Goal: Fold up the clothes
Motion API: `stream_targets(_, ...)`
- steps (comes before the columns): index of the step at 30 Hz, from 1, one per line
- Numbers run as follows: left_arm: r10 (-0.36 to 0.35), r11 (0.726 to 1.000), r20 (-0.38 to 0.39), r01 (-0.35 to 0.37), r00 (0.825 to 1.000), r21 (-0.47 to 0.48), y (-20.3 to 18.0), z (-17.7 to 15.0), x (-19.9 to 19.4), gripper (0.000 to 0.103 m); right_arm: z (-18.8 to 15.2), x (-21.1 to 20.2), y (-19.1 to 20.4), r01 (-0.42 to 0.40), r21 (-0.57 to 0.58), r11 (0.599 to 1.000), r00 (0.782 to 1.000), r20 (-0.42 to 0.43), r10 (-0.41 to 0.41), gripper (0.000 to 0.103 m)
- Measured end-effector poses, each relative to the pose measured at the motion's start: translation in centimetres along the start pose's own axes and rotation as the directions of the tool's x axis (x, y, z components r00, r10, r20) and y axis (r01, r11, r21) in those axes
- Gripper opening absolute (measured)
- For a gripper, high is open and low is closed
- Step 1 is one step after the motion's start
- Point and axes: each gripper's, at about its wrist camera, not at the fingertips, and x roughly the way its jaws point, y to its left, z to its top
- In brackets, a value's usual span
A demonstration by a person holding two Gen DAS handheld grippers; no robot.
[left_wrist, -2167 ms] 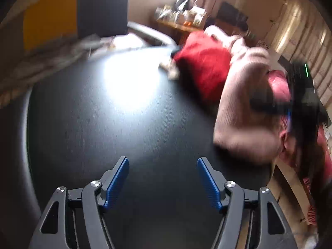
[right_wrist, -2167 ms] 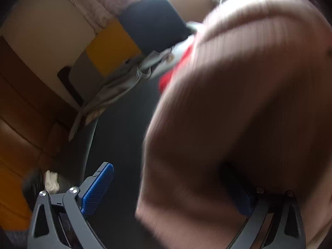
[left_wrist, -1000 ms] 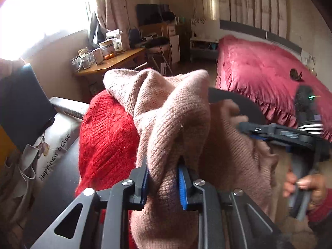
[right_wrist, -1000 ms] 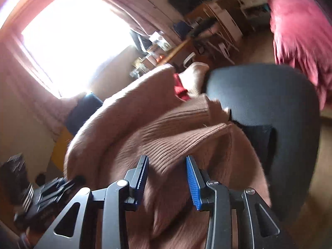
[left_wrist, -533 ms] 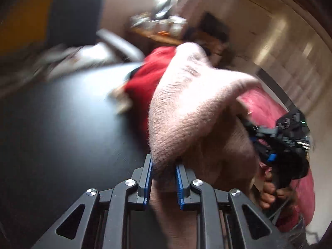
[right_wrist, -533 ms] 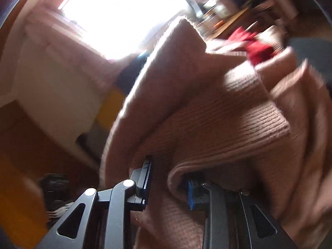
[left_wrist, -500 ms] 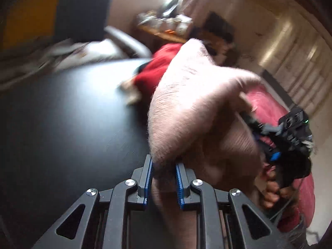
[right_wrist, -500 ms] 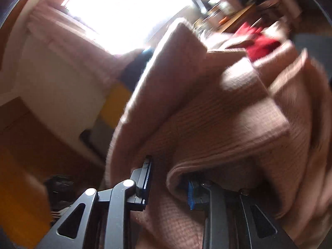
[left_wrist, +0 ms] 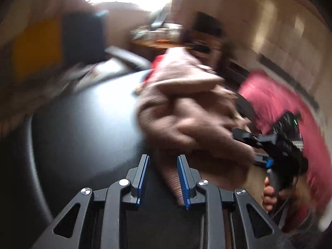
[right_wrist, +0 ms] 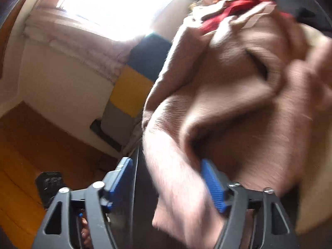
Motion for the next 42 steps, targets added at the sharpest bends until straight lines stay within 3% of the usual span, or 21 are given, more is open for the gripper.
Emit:
stream_targets(3,-0.032,0.978,0.003,0.031,0.999,0.205,-4.3,2.2,1.3,0.029,-0.9,-2.9,-0.4,0.034,0.05,0.998,0.999,0.039,-0.036,0.078)
stream_targets(7,-0.042,0.91,-0.032,0.052,0.999,0.412,-8.7,5.3,5.1,0.035,0.2,-6.3,-1.8,0.057,0.112,0.992,0.989,0.13,-0.071,0.078)
stream_targets(11,-0.013,0.842,-0.184,0.11,0.983,0.528,-11.2,6.8,10.5,0.037,0.6,-7.8,-3.4,0.082,0.155,0.984,0.983,0.152,-0.106,0.084)
stream_targets(13,0.027,0.825,-0.219,0.102,0.975,0.556,-11.9,7.2,12.7,0.037,0.6,-7.9,-4.5,0.097,0.186,0.978,0.981,0.148,-0.126,0.084)
stream_targets(15,0.052,0.844,-0.225,0.078,0.973,0.53,-11.5,7.7,14.3,0.037,0.5,-7.1,-5.5,0.1,0.229,0.968,0.981,0.138,-0.134,0.085)
stream_targets(17,0.062,0.89,-0.228,0.05,0.972,0.453,-10.3,8.0,15.4,0.025,0.3,-6.9,-6.5,0.096,0.25,0.964,0.982,0.132,-0.132,0.085)
stream_targets(18,0.054,0.92,-0.227,0.04,0.972,0.39,-9.3,8.0,15.7,0.022,0.0,-6.7,-6.9,0.09,0.254,0.963,0.983,0.134,-0.127,0.085)
stream_targets(19,0.029,0.947,-0.214,0.042,0.976,0.319,-8.3,8.1,15.5,0.013,0.0,-6.7,-6.9,0.086,0.25,0.965,0.982,0.14,-0.123,0.086)
stream_targets(21,-0.03,0.982,-0.169,0.061,0.985,0.179,-6.4,8.3,14.6,0.011,0.5,-6.3,-6.4,0.099,0.226,0.969,0.982,0.137,-0.133,0.086)
stream_targets(25,-0.122,0.992,-0.064,0.12,0.99,-0.038,-2.8,8.6,11.9,0.011,1.3,-6.6,-5.0,0.135,0.154,0.979,0.975,0.156,-0.159,0.086)
stream_targets(29,-0.117,0.989,-0.062,0.11,0.991,-0.103,-1.1,7.9,11.9,0.012,2.9,-6.1,-3.9,0.133,0.1,0.986,0.976,0.163,-0.148,0.088)
stream_targets(34,-0.101,0.995,-0.078,0.099,0.992,-0.031,-2.6,6.2,12.1,0.016,7.7,-4.4,-0.6,0.124,-0.033,0.992,0.969,0.218,-0.114,0.094)
stream_targets(37,-0.078,0.996,-0.091,0.082,0.993,0.045,-3.7,5.9,12.6,0.024,10.6,-1.6,0.9,0.112,-0.081,0.99,0.971,0.221,-0.091,0.095)
stream_targets(39,-0.047,0.992,-0.099,0.058,0.994,0.112,-4.3,5.9,12.7,0.026,12.8,0.4,1.3,0.135,-0.083,0.987,0.974,0.192,-0.117,0.094)
stream_targets(41,-0.007,0.978,-0.099,0.027,0.995,0.205,-5.2,5.6,12.8,0.027,13.0,2.2,1.6,0.133,-0.078,0.988,0.984,0.132,-0.122,0.083)
stream_targets(42,0.002,0.969,-0.104,0.024,0.995,0.246,-5.6,5.4,12.9,0.028,11.8,2.4,1.6,0.177,-0.072,0.982,0.98,0.101,-0.169,0.061)
